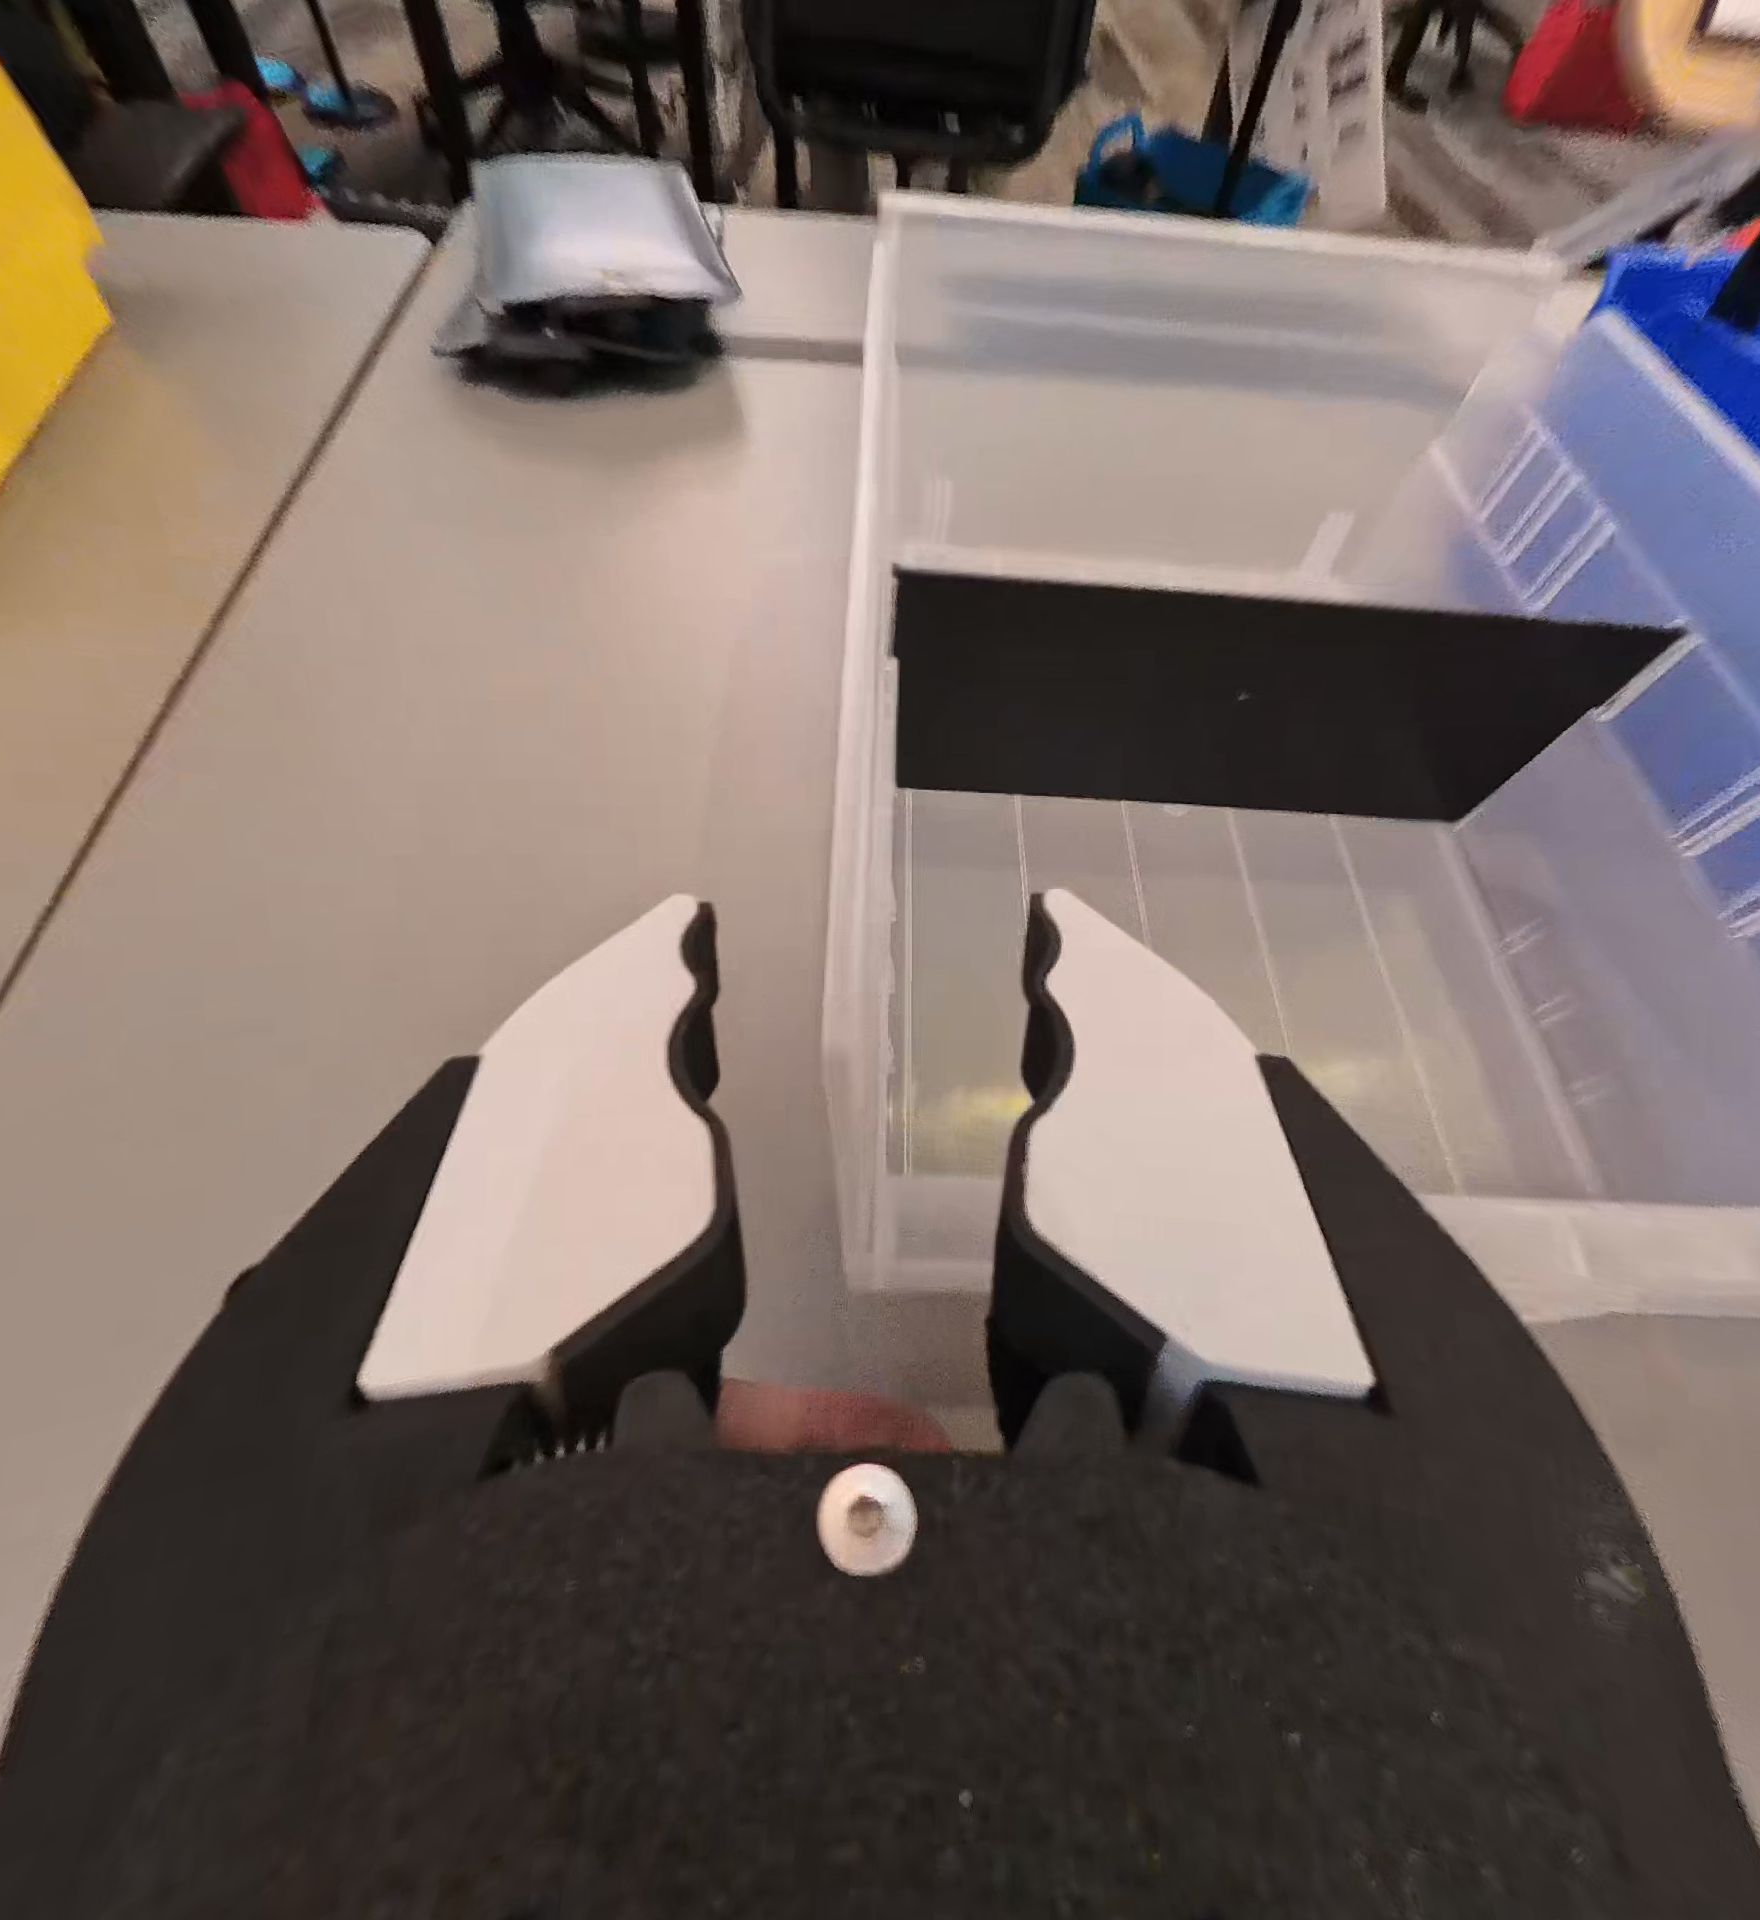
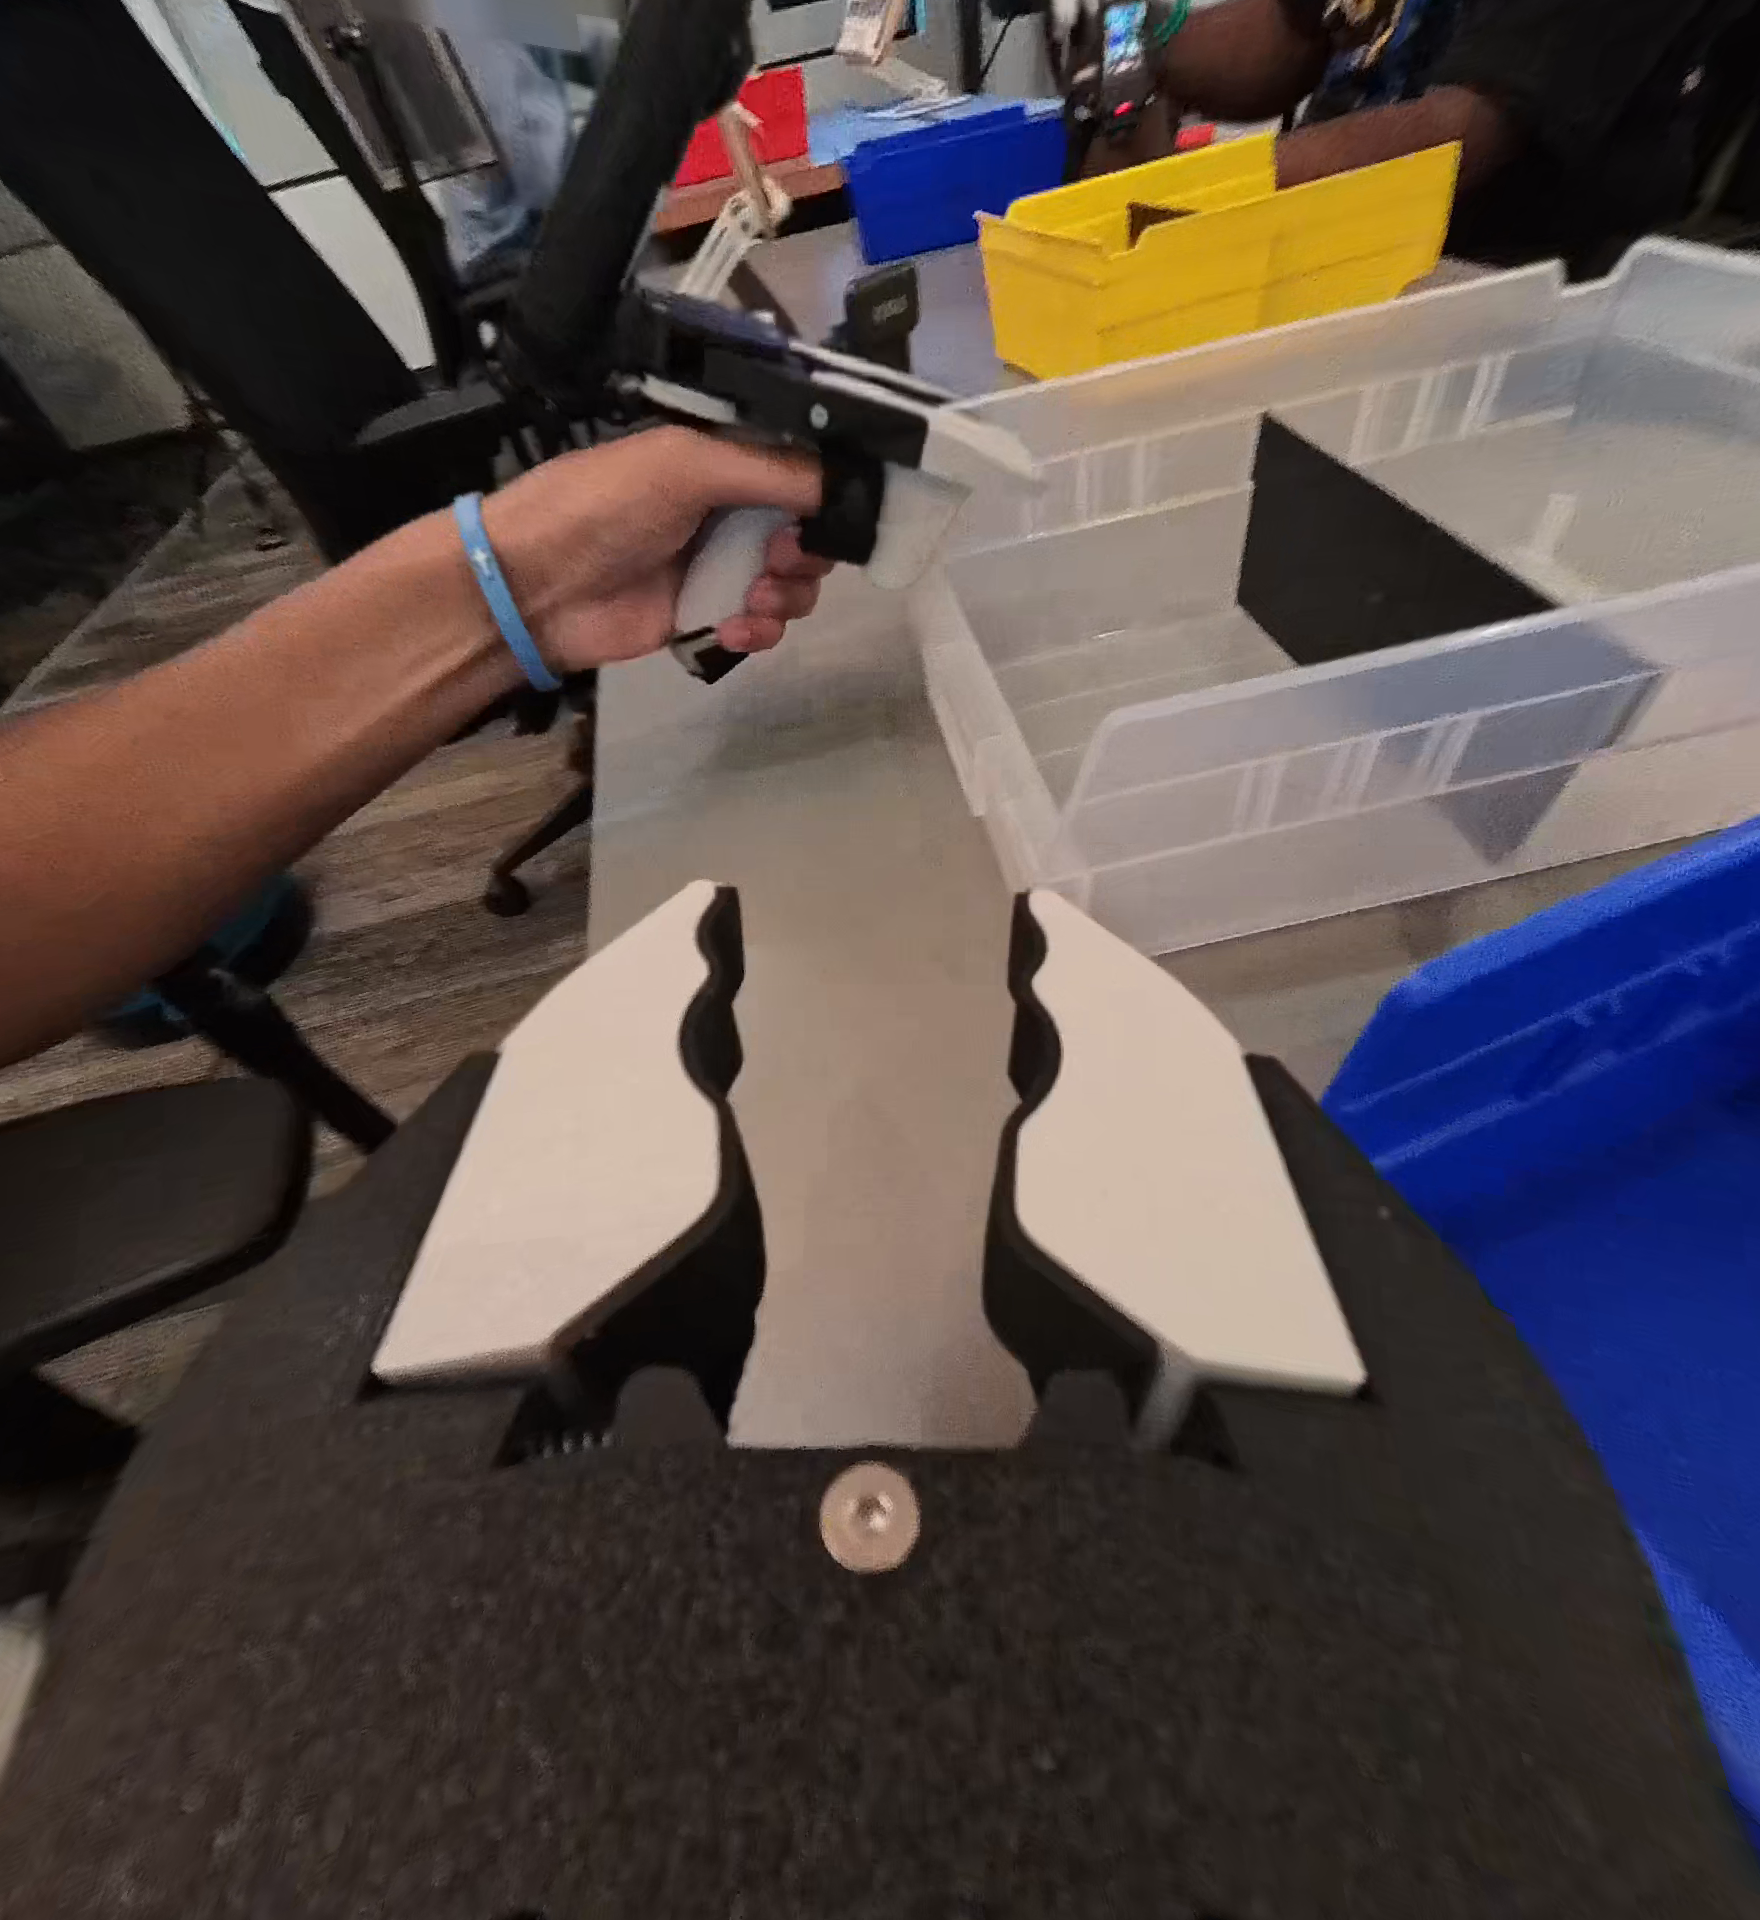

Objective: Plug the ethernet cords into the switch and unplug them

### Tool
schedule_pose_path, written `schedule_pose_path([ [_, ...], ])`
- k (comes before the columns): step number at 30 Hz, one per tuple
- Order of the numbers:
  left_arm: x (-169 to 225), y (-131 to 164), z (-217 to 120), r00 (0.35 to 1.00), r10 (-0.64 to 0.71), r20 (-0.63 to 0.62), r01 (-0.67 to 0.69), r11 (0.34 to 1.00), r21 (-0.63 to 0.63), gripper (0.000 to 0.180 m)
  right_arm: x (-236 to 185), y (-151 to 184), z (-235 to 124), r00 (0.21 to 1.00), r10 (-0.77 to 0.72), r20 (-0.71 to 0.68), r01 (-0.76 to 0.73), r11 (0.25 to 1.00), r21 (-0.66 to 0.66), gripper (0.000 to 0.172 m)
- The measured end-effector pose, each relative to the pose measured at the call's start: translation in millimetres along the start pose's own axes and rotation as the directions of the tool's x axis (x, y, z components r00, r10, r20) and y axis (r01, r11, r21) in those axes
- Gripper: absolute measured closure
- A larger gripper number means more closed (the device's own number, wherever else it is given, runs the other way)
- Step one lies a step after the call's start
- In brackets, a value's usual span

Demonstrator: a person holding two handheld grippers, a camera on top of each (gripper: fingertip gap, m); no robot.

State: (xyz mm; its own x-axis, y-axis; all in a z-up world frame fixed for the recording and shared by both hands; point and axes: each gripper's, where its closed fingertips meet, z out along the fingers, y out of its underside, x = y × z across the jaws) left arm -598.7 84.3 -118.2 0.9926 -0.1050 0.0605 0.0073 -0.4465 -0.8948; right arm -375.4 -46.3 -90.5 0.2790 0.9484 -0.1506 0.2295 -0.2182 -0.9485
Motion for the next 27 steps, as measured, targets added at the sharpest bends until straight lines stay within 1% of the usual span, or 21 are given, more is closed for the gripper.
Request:
schedule_pose_path([
  [1, 3, 2, 8, 1.000, 0.014, -0.012, -0.015, 0.999, -0.030, 0.135, 7, -2, 1, 0.998, -0.023, -0.055, 0.024, 0.999, 0.022, 0.118],
  [2, 9, 2, 11, 0.999, 0.002, -0.041, -0.004, 0.999, -0.036, 0.153, 14, -1, 2, 0.994, -0.018, -0.104, 0.021, 0.999, 0.025, 0.115],
  [3, 7, 1, 11, 0.999, -0.029, -0.019, 0.029, 0.999, -0.043, 0.174, 19, 2, 3, 0.991, 0.008, -0.133, -0.005, 1.000, 0.022, 0.112],
  [5, 10, 5, 6, 0.996, -0.085, -0.008, 0.085, 0.995, -0.051, 0.176, 27, 8, 6, 0.982, 0.085, -0.170, -0.080, 0.996, 0.037, 0.104],
  [7, 14, 13, -9, 0.988, -0.137, 0.067, 0.139, 0.990, -0.033, 0.175, 30, 18, 8, 0.967, 0.176, -0.186, -0.171, 0.984, 0.040, 0.102],
  [9, 22, 24, -30, 0.981, -0.140, 0.136, 0.147, 0.988, -0.039, 0.175, 30, 26, 9, 0.951, 0.225, -0.213, -0.219, 0.974, 0.052, 0.102],
  [11, 32, 36, -52, 0.973, -0.125, 0.194, 0.135, 0.990, -0.038, 0.175, 28, 31, 10, 0.944, 0.240, -0.226, -0.233, 0.971, 0.057, 0.101],
  [12, 37, 41, -62, 0.969, -0.128, 0.212, 0.139, 0.990, -0.037, 0.175, 27, 29, 10, 0.942, 0.235, -0.241, -0.225, 0.972, 0.066, 0.098],
  [13, 42, 46, -71, 0.965, -0.132, 0.225, 0.143, 0.989, -0.035, 0.175, 27, 27, 10, 0.938, 0.224, -0.264, -0.211, 0.974, 0.076, 0.094],
  [15, 49, 55, -89, 0.959, -0.144, 0.245, 0.155, 0.988, -0.028, 0.175, 33, 28, 14, 0.916, 0.212, -0.340, -0.206, 0.977, 0.054, 0.095],
  [16, 52, 59, -97, 0.955, -0.154, 0.252, 0.165, 0.986, -0.022, 0.175, 33, 30, 18, 0.908, 0.213, -0.361, -0.217, 0.976, 0.028, 0.102],
  [17, 55, 63, -104, 0.953, -0.160, 0.257, 0.170, 0.985, -0.017, 0.175, 29, 34, 23, 0.909, 0.212, -0.358, -0.230, 0.973, -0.007, 0.114],
  [18, 57, 67, -111, 0.950, -0.163, 0.267, 0.173, 0.985, -0.015, 0.175, 28, 38, 25, 0.898, 0.216, -0.383, -0.248, 0.968, -0.037, 0.129],
  [19, 57, 70, -118, 0.947, -0.168, 0.274, 0.178, 0.984, -0.012, 0.175, 35, 41, 20, 0.861, 0.202, -0.466, -0.258, 0.964, -0.059, 0.154],
  [21, 59, 77, -133, 0.940, -0.164, 0.298, 0.173, 0.985, -0.006, 0.175, 32, 43, 21, 0.870, 0.109, -0.482, -0.195, 0.972, -0.132, 0.159],
  [23, 62, 78, -148, 0.931, -0.163, 0.326, 0.168, 0.986, 0.012, 0.175, 28, 42, 22, 0.862, 0.055, -0.504, -0.158, 0.974, -0.164, 0.163],
  [25, 65, 70, -162, 0.923, -0.151, 0.355, 0.144, 0.988, 0.047, 0.175, 25, 35, 20, 0.847, -0.019, -0.532, -0.094, 0.978, -0.185, 0.167],
  [27, 68, 50, -177, 0.919, -0.125, 0.375, 0.092, 0.990, 0.103, 0.175, 20, 18, 13, 0.839, -0.036, -0.543, -0.051, 0.988, -0.145, 0.167],
])
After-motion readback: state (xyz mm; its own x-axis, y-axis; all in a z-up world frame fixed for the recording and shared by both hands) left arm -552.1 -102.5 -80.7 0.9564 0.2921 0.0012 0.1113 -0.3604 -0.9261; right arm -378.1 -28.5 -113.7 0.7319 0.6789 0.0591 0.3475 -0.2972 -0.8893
